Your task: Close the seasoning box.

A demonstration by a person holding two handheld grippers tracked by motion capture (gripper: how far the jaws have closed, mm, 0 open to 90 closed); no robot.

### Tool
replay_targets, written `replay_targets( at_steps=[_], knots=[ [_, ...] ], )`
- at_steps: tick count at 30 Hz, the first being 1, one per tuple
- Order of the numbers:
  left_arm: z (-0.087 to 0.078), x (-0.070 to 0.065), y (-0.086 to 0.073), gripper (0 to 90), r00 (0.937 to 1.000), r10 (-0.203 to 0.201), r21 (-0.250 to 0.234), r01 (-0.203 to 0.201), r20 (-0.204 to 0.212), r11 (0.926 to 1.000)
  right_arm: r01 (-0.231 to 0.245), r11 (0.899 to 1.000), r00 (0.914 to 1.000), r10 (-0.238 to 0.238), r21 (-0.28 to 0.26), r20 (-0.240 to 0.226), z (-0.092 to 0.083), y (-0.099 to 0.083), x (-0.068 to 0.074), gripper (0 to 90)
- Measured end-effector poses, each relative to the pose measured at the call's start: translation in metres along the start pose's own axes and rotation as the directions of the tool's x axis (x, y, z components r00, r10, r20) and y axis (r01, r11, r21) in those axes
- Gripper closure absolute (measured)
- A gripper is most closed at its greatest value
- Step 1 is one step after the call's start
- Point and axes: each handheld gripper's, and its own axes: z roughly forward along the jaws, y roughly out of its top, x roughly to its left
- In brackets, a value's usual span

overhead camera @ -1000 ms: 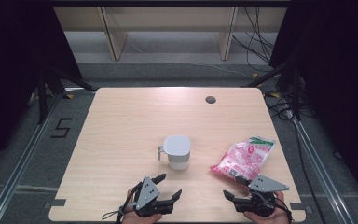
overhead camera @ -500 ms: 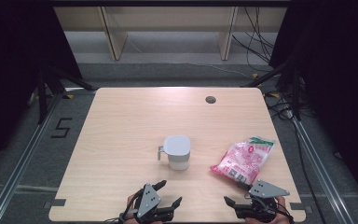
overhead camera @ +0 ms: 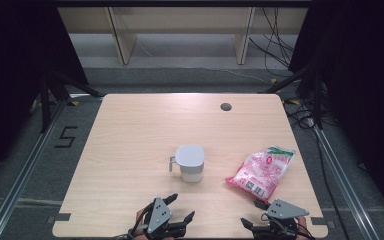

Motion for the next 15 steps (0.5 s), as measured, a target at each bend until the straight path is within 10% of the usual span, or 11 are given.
replay_targets(
  at_steps=[15],
  knots=[
    [-0.0012,0.0017,-0.0001,22.9,0.9998,-0.018,-0.004,0.018,0.003,0.9998,-0.002,1.0,0.9999,0.002,-0.005,0.011,-0.0004,0.0002,-0.0013,27.3]
  ],
)
